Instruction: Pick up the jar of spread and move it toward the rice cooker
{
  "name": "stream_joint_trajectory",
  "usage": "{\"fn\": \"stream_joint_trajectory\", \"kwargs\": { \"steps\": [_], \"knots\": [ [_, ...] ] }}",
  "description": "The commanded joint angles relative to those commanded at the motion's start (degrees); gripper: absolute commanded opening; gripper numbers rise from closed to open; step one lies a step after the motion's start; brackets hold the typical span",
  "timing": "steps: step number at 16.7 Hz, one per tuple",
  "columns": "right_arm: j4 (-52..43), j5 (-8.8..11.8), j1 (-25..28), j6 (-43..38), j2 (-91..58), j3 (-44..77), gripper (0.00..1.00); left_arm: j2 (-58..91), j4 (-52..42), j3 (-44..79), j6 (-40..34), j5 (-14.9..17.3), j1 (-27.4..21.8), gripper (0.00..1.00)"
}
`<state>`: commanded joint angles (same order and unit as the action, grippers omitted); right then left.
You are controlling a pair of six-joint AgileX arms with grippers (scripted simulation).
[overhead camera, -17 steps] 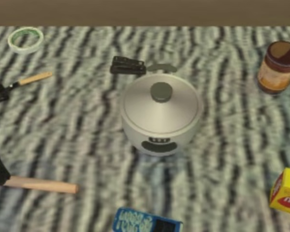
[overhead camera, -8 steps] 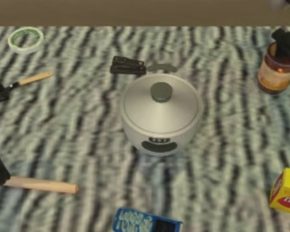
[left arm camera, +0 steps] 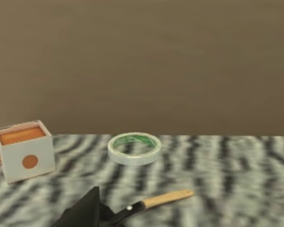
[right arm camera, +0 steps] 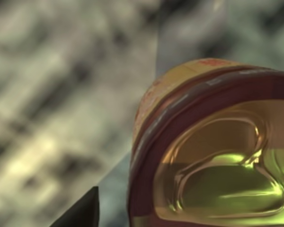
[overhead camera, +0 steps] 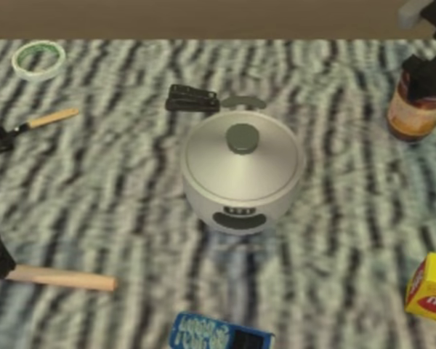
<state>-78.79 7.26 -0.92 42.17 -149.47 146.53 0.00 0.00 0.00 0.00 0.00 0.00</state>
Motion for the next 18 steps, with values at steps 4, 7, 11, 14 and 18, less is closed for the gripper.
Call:
{"fn": "stream_joint_trajectory", "kwargs": {
  "steps": [4, 7, 11, 14, 18],
  "knots": [
    [3.4, 0.0, 0.5, -0.1, -0.2, -3.0, 1.00, 0.0, 0.0, 0.0, 0.0, 0.0, 0.0, 1.00],
    [8.0, 0.0, 0.9, -0.5, -0.7, -7.0, 1.00, 0.0, 0.0, 0.0, 0.0, 0.0, 0.0, 1.00],
    [10.2, -0.1, 1.1, -0.7, -1.0, -8.9, 1.00, 0.0, 0.0, 0.0, 0.0, 0.0, 0.0, 1.00],
    [10.2, -0.1, 1.1, -0.7, -1.0, -8.9, 0.92, 0.0, 0.0, 0.0, 0.0, 0.0, 0.0, 1.00],
    [10.2, -0.1, 1.1, -0.7, -1.0, -8.9, 0.62, 0.0, 0.0, 0.0, 0.0, 0.0, 0.0, 1.00]
  ]
}}
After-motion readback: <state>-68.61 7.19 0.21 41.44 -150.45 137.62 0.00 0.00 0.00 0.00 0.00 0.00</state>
